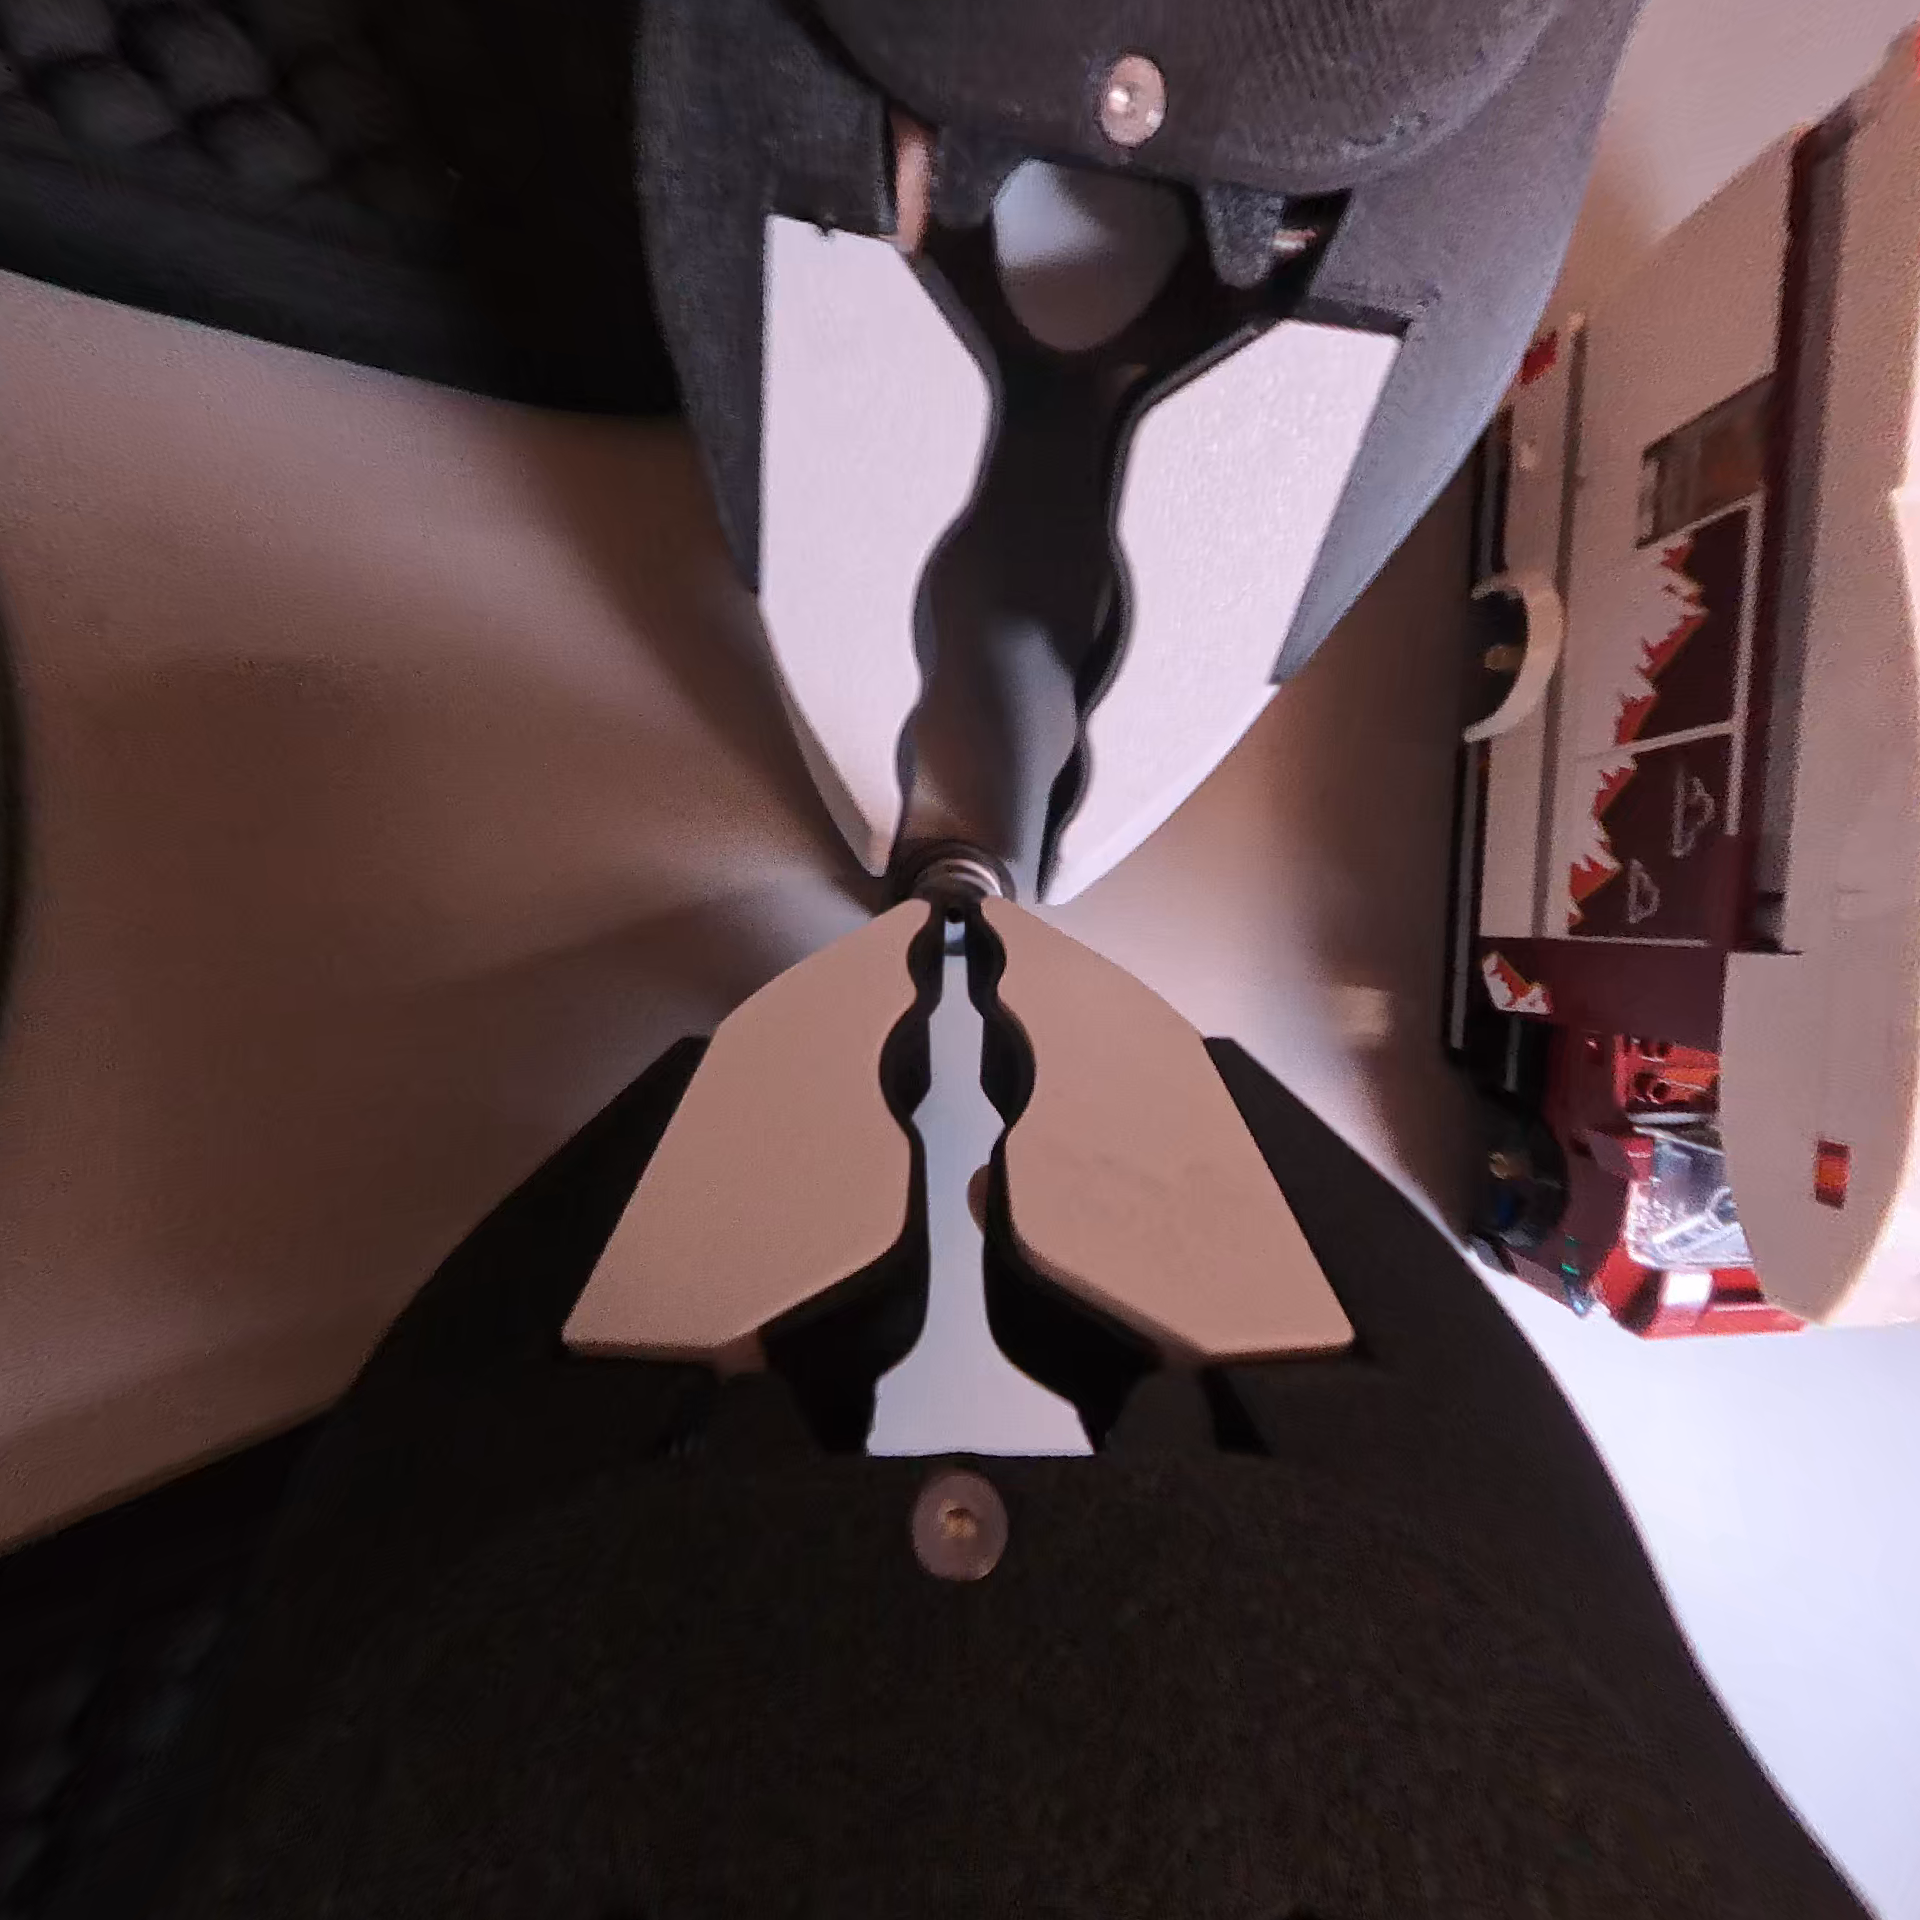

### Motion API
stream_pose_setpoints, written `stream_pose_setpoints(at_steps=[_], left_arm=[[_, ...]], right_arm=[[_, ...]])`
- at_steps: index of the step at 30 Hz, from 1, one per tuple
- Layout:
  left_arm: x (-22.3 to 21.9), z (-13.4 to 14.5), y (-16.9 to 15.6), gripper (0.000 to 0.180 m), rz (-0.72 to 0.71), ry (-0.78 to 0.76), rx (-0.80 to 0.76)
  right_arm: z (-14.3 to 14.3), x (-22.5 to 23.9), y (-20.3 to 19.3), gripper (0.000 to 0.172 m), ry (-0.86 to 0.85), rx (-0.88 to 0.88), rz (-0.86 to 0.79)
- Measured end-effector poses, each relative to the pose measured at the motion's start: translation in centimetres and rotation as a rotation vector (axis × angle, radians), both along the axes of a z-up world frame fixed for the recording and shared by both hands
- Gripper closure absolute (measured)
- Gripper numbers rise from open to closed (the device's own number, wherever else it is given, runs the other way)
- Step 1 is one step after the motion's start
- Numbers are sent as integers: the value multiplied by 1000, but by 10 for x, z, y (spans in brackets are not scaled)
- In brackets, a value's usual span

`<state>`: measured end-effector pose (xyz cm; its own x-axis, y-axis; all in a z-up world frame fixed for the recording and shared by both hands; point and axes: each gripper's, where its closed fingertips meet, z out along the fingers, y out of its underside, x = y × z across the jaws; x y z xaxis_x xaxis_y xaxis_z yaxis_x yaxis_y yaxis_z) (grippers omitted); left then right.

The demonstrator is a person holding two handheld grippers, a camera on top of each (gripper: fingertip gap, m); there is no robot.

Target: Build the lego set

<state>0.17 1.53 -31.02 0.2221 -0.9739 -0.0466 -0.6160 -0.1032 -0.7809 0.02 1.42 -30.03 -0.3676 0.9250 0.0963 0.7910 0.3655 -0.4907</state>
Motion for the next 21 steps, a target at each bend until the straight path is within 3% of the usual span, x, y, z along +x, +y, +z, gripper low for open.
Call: stream_pose_setpoints(at_steps=[21], left_arm=[[1,0,-2,156,-3,-1,15]], right_arm=[[-4,-1,-1,171,-162,139,204]])
